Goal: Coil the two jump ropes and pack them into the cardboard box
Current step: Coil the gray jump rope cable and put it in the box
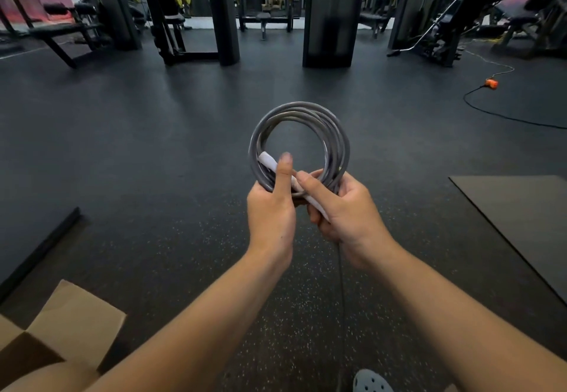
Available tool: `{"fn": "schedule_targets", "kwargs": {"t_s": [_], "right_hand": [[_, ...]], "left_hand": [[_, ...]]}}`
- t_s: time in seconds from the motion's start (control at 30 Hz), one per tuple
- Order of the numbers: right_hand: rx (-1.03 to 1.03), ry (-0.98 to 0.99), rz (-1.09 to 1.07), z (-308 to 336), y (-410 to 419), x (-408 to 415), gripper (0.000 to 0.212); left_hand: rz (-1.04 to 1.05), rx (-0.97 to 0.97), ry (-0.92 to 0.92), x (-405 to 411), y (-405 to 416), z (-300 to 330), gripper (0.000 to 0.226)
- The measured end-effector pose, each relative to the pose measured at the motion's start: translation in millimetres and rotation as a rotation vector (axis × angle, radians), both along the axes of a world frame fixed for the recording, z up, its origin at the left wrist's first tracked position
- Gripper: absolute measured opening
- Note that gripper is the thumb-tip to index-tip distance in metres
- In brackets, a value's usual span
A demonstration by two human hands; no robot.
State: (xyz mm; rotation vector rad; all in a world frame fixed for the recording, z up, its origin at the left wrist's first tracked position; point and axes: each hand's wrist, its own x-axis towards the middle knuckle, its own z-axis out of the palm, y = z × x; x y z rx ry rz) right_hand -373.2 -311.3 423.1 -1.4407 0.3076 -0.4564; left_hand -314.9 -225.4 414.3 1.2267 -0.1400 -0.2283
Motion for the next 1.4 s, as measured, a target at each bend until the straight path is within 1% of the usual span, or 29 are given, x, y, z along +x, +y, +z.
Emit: {"fn": "schedule_targets", "kwargs": {"t_s": [0.07, 0.13, 0.17, 0.2, 0.27, 0.3, 0.33, 0.43, 0.5, 0.53, 0.57, 0.6, 0.63, 0.7, 0.73, 0.83, 0.87, 0.93, 1.0, 1.03, 1.07, 1.13, 1.17, 1.2, 1.27, 1.33, 1.4], "right_hand": [[0.000, 0.010, 0.022, 4, -4, 0, 0.021], [-0.015, 0.016, 0.045, 10, -13, -1, 0.017], [-0.037, 0.033, 0.067, 13, -20, -2, 0.017], [-0.080, 0.062, 0.095, 16, -28, -4, 0.017], [-0.217, 0.133, 0.156, 20, -44, -10, 0.015], [-0.301, 0.164, 0.177, 20, -51, -13, 0.014], [-0.391, 0.193, 0.193, 20, -57, -16, 0.014], [-0.663, 0.265, 0.244, 19, -66, -18, 0.021], [-0.869, 0.313, 0.263, 18, -65, -16, 0.031], [-0.943, 0.336, 0.258, 17, -64, -15, 0.032], [-0.982, 0.353, 0.255, 18, -63, -15, 0.031], [-0.997, 0.364, 0.261, 19, -62, -16, 0.028], [-0.991, 0.367, 0.273, 20, -62, -18, 0.025], [-0.910, 0.356, 0.313, 23, -63, -21, 0.020], [-0.855, 0.348, 0.338, 24, -64, -22, 0.022], [-0.742, 0.372, 0.393, 25, -64, -22, 0.048], [-0.720, 0.382, 0.404, 24, -64, -23, 0.052], [-0.670, 0.368, 0.413, 24, -61, -23, 0.051], [-0.558, 0.299, 0.361, 27, -59, -23, 0.045], [-0.481, 0.260, 0.329, 29, -61, -22, 0.046], [-0.389, 0.222, 0.303, 32, -63, -23, 0.055], [-0.228, 0.186, 0.216, 36, -73, -26, 0.069], [-0.222, 0.191, 0.152, 37, -80, -27, 0.070], [-0.262, 0.204, 0.101, 35, -87, -27, 0.070], [-0.319, 0.219, 0.073, 29, -90, -26, 0.071], [-0.262, 0.179, 0.138, 24, -78, -25, 0.071], [-0.210, 0.124, 0.195, 22, -59, -24, 0.072]], "left_hand": [[-0.060, -0.039, 0.052, 1, 3, 1, 0.050], [-0.123, -0.087, 0.077, 5, 6, 4, 0.035], [-0.143, -0.097, 0.061, 10, 8, 7, 0.029], [-0.151, -0.099, 0.034, 16, 12, 11, 0.035], [-0.201, -0.062, -0.025, 35, 23, 20, 0.065], [-0.238, 0.023, -0.103, 43, 31, 27, 0.073], [-0.282, 0.172, -0.219, 50, 40, 35, 0.077], [-0.486, 0.745, -0.563, 47, 56, 63, 0.092], [-0.570, 1.108, -0.819, 28, 47, 72, 0.103], [-0.584, 1.236, -0.939, 16, 39, 70, 0.102], [-0.577, 1.312, -1.039, 8, 31, 65, 0.094], [-0.562, 1.345, -1.093, 4, 25, 59, 0.084], [-0.548, 1.357, -1.080, 5, 21, 56, 0.074], [-0.582, 1.326, -0.940, 13, 22, 54, 0.063], [-0.618, 1.300, -0.885, 18, 23, 54, 0.058], [-0.723, 1.226, -0.777, 27, 24, 47, 0.034], [-0.754, 1.187, -0.745, 29, 24, 44, 0.029], [-0.795, 1.095, -0.715, 33, 26, 37, 0.025], [-0.815, 0.974, -0.690, 37, 29, 34, 0.025], [-0.814, 0.896, -0.664, 39, 32, 33, 0.024], [-0.802, 0.808, -0.622, 40, 35, 33, 0.023], [-0.748, 0.601, -0.472, 43, 40, 34, 0.024], [-0.705, 0.472, -0.384, 45, 41, 34, 0.025], [-0.645, 0.338, -0.306, 46, 41, 33, 0.027], [-0.486, 0.131, -0.183, 45, 35, 32, 0.028], [-0.337, 0.048, -0.092, 38, 27, 30, 0.022], [-0.248, 0.050, -0.034, 30, 20, 24, 0.018]]}}
